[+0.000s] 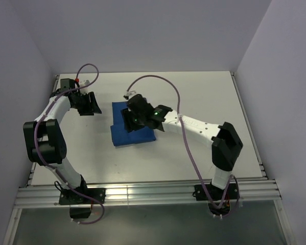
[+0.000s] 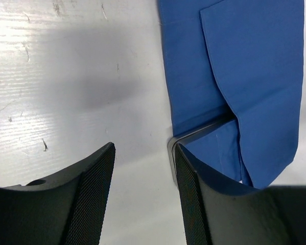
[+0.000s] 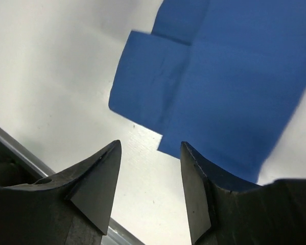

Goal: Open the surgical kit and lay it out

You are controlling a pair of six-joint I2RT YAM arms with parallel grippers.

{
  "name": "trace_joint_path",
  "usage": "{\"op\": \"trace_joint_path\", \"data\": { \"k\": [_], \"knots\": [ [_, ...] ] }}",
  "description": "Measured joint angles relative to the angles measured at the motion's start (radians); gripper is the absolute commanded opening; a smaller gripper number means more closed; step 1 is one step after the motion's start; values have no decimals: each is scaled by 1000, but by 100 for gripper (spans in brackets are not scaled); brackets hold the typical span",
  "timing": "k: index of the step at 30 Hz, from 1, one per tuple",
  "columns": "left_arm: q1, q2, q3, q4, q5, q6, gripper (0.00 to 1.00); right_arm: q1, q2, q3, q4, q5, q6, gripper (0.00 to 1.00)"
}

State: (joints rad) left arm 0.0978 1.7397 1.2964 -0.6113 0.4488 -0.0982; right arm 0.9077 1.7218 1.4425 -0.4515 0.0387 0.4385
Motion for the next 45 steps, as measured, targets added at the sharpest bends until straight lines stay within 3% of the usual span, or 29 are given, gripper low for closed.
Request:
{"op": "trace_joint_path", "data": {
  "k": [5,12,16,21,24,25,32,36,39,44,45],
  "knots": [
    [18,-3,8,-28,18,0,57,83,174,149,-132,71,-30,66],
    [45,-10,11,-45,29,0,56,101,386,321,-315,143,-44,61],
    [52,-10,11,-45,31,0,56,103,435,374,-363,171,-45,41],
    [60,-10,11,-45,34,0,56,103,455,402,-394,185,-42,30],
    [63,-10,11,-45,34,0,56,103,466,405,-399,186,-40,12],
    [63,-10,11,-45,34,0,56,103,469,405,-400,186,-40,0],
    [64,-10,11,-48,34,1,56,102,469,409,-407,214,-32,0],
    [64,-10,13,-52,35,3,55,89,372,357,-397,233,-6,0],
    [64,-10,21,-53,37,4,55,27,158,196,-358,235,40,0],
    [64,-8,43,-52,38,7,56,-236,-236,-74,-283,249,133,0],
    [64,-7,48,-52,38,7,56,-282,-278,-116,-277,253,150,5]
  ]
}}
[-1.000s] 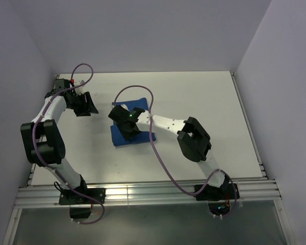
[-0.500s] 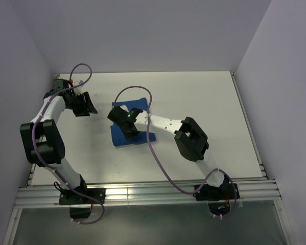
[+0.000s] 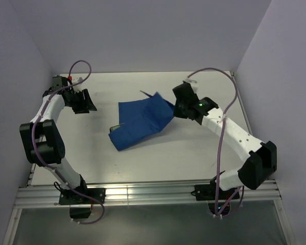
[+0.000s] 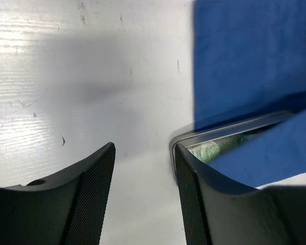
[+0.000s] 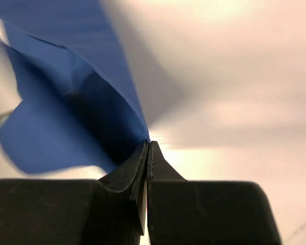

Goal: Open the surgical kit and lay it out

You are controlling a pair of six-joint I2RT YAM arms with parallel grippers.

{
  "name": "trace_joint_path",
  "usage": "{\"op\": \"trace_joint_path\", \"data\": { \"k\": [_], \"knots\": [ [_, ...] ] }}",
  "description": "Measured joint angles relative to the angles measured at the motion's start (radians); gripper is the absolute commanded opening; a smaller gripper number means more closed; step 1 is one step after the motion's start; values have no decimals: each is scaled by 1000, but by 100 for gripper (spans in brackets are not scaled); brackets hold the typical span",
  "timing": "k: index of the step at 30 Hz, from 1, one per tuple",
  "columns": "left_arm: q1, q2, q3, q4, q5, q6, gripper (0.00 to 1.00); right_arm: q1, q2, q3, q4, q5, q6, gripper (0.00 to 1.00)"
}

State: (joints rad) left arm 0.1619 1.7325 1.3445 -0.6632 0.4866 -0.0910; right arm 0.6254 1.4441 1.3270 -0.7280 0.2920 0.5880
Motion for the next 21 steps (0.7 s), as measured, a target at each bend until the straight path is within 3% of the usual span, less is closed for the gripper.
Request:
{"op": "trace_joint_path", "data": {
  "k": [1,2,3,5,6,11,14,15,21],
  "knots": [
    [-1,1,4,1,0,0,56,-37,-30,-39,3,3,18,13],
    [-2,3,8,1,-1,0,56,-64,-51,-82,10,4,34,27],
    [-5,6,12,2,-1,0,56,-81,-58,-124,9,2,54,55],
    [-13,17,22,6,-3,1,57,-89,-45,-185,6,-3,81,69],
    [-18,21,24,8,-5,2,57,-89,-36,-206,3,-7,91,83],
    [-66,35,31,7,-22,20,57,-89,-24,-243,-1,-15,140,83],
    [-103,35,39,5,-32,42,56,-89,-37,-243,13,-16,138,73],
    [-119,35,43,3,-35,55,56,-89,-46,-243,24,-18,129,66],
    [-251,78,108,-26,-60,137,49,-89,-55,-227,104,-103,56,53]
  ]
}}
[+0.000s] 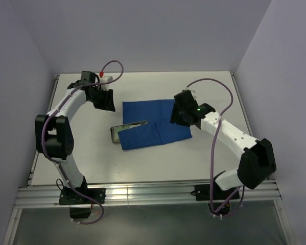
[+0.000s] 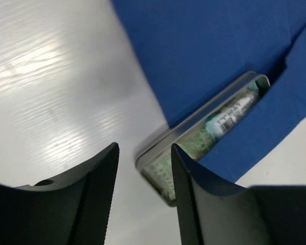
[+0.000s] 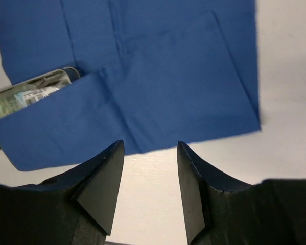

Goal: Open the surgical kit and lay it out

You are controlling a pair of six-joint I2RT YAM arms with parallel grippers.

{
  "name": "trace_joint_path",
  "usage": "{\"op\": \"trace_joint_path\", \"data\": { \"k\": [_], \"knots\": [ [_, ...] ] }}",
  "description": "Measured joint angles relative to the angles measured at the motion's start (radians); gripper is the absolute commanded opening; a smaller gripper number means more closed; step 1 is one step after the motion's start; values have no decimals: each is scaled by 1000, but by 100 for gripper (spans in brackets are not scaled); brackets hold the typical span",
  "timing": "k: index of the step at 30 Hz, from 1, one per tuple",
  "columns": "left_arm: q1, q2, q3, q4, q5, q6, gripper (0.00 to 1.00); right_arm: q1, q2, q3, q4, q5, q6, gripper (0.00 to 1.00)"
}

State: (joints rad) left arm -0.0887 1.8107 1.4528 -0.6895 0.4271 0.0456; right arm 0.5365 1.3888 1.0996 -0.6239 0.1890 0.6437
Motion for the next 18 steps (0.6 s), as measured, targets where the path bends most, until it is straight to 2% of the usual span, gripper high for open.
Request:
{"op": "trace_joint_path", "data": {
  "k": [5,9,18],
  "knots": [
    [-100,42,37,-61,51,64,40,2,161,94,23,-83,-42,53],
    [-137,32,26,-104,103,127,34,2,238,121,32,-129,-58,53],
    [-181,-12,-76,-211,131,246,47,2,244,142,40,-166,-66,53]
  ]
}}
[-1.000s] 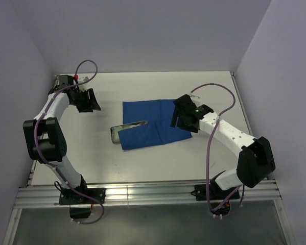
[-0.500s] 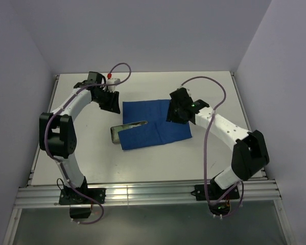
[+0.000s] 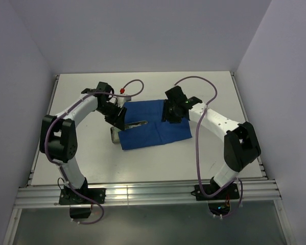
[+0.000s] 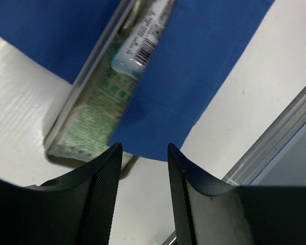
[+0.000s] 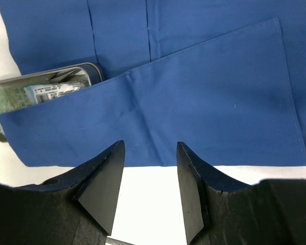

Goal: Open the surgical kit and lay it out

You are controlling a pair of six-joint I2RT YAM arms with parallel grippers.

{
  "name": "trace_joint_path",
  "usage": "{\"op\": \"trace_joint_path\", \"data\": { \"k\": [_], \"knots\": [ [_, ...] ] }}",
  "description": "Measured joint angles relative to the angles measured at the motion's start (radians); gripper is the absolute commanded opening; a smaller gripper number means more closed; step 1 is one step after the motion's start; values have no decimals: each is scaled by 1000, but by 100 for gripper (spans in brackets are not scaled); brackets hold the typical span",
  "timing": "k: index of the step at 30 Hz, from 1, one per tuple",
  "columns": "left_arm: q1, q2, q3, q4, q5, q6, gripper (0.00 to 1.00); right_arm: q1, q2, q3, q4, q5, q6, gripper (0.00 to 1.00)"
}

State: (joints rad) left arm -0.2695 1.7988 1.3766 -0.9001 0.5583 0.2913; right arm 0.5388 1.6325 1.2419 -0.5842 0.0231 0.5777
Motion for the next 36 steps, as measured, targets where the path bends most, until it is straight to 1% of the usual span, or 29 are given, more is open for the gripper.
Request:
{"op": "trace_joint_path", "data": {
  "k": [6,14,20,25,28,31,32,35,36],
  "knots": [
    [-43,5,-3,-10,4,31,51,-3,-22,-3,-1,-14,0,56],
    [-100,124,111,-19,18,67,54,-26,-108,-4,-5,-30,-7,62],
    [-132,209,181,-19,18,74,54,-57,-166,-4,-8,-55,-7,63],
    [-155,232,193,-18,17,80,54,-75,-192,-4,-16,-66,-9,63],
    [-169,241,200,-18,16,81,50,-78,-198,-4,-18,-69,-11,63],
    [-177,250,206,-17,15,82,41,-79,-198,-4,-23,-70,-14,63],
    [-179,250,206,-18,13,82,35,-79,-198,-4,-24,-71,-15,63],
    [-186,250,206,-19,10,88,24,-81,-199,-4,-24,-71,-19,63],
    [-189,250,206,-20,8,89,17,-82,-199,-4,-25,-71,-19,63]
  ]
}}
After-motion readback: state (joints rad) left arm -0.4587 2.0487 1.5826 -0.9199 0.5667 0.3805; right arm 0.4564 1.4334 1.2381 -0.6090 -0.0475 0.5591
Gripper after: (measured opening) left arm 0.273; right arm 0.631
